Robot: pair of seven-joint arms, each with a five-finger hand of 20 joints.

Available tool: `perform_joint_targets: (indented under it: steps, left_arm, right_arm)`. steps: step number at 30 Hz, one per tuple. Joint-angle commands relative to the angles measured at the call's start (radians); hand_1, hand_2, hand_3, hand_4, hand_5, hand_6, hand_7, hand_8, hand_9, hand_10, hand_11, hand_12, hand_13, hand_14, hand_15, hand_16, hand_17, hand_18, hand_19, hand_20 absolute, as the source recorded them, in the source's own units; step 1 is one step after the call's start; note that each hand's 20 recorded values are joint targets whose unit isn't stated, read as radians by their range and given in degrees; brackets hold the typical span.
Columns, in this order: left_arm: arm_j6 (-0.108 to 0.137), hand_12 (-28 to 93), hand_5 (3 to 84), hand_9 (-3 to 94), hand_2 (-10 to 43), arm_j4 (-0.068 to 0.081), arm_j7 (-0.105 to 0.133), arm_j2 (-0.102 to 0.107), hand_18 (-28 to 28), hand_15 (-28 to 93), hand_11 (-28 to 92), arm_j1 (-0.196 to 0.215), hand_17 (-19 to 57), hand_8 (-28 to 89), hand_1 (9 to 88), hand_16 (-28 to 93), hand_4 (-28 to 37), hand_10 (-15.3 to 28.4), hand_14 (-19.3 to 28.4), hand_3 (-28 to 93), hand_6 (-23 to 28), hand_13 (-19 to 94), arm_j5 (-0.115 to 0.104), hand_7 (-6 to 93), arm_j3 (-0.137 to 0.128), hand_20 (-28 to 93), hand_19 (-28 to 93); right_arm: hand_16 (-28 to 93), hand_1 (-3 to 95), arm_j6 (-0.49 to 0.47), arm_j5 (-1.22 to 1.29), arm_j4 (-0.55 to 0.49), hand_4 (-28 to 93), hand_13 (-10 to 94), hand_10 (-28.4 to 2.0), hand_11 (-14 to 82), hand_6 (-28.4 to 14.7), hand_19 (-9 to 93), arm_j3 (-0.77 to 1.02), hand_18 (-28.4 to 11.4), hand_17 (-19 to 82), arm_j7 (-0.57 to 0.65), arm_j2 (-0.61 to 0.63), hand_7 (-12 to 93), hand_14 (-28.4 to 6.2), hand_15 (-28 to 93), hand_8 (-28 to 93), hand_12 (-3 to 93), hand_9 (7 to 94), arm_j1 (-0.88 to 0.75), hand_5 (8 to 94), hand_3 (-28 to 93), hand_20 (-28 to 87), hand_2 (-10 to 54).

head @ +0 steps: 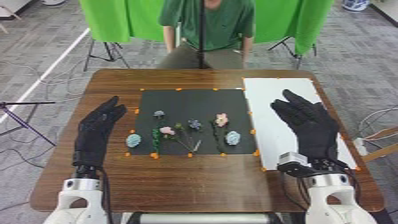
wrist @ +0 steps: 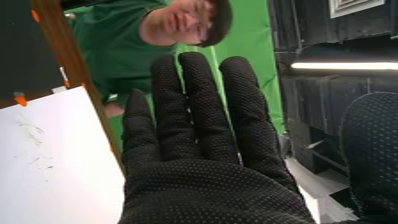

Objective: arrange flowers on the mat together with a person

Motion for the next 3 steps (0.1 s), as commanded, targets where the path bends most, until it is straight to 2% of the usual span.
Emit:
perform_joint_targets:
  steps: [1, 3]
  left_arm:
    - [-0.006, 15, 45.8, 45.0, -6.8, 0.002, -0.009, -0.011, 9.2, 10, 15, 0.008, 9.5, -5, 30.7, 0, -16.6, 12.4, 14.9, 65, 3.3, 36, -0.001, 9.1, -0.001, 19, 2]
    - [-0.006, 15, 45.9, 45.0, -6.7, 0.003, -0.011, -0.011, 9.1, 10, 15, 0.007, 9.5, -5, 30.7, 0, -16.6, 12.4, 14.9, 65, 3.3, 36, -0.001, 9.1, 0.000, 19, 2]
  right_arm:
    - [16, 7.2, 0.007, -0.008, 0.000, -20, 42, -16.5, 7.1, -2.8, 1, -0.009, -11.5, 20, 0.000, -0.011, 11, -14.0, 14, -9, 12.8, 55.4, -0.008, 52.2, 76, 27, 9.1]
    - [16, 7.2, 0.005, -0.008, 0.000, -20, 42, -16.5, 7.1, -2.8, 1, -0.007, -11.4, 20, -0.001, -0.010, 11, -14.0, 14, -9, 12.9, 55.5, -0.009, 52.2, 76, 27, 9.2]
